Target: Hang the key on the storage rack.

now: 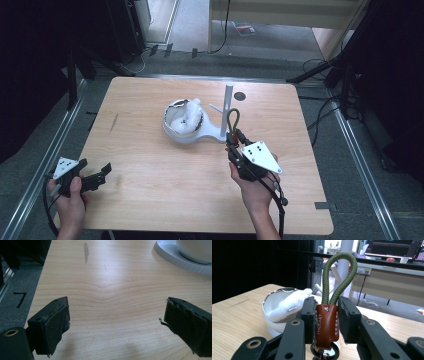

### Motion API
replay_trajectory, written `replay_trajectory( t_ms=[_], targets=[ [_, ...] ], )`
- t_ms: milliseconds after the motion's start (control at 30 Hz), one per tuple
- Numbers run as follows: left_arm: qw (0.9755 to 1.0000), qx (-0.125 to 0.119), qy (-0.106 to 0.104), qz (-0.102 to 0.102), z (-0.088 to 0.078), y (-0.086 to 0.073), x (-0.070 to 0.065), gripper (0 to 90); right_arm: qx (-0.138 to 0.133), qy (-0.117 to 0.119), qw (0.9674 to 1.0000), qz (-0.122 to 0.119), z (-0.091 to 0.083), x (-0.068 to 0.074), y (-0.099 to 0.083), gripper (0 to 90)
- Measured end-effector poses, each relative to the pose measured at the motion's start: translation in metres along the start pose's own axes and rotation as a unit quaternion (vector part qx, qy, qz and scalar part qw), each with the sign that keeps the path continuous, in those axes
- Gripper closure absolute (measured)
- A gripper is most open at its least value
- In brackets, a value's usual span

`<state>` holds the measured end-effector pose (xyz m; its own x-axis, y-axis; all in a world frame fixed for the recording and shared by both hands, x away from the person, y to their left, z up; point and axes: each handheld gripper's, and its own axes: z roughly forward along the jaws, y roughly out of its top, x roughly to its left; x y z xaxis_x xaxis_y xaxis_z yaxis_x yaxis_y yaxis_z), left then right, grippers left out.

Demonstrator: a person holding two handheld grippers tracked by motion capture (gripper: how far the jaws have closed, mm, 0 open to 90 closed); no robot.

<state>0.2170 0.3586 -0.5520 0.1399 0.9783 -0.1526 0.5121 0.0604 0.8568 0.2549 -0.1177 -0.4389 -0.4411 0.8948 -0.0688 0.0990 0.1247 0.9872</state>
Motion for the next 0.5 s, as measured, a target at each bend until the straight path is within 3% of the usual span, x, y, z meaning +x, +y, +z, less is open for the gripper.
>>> replay_trajectory(
  t_ms=[233,500],
  targets=[
    [1.0000,0.000,0.000,-0.002,0.000,0.000,0.000,7.0,0.000,0.008,0.9999,-0.007,0.010,0.007,0.005,69.0],
    [1.0000,0.000,0.000,-0.002,0.000,0.000,0.000,7.0,0.010,0.001,0.9999,-0.005,0.021,0.005,0.004,68.9]
  ],
)
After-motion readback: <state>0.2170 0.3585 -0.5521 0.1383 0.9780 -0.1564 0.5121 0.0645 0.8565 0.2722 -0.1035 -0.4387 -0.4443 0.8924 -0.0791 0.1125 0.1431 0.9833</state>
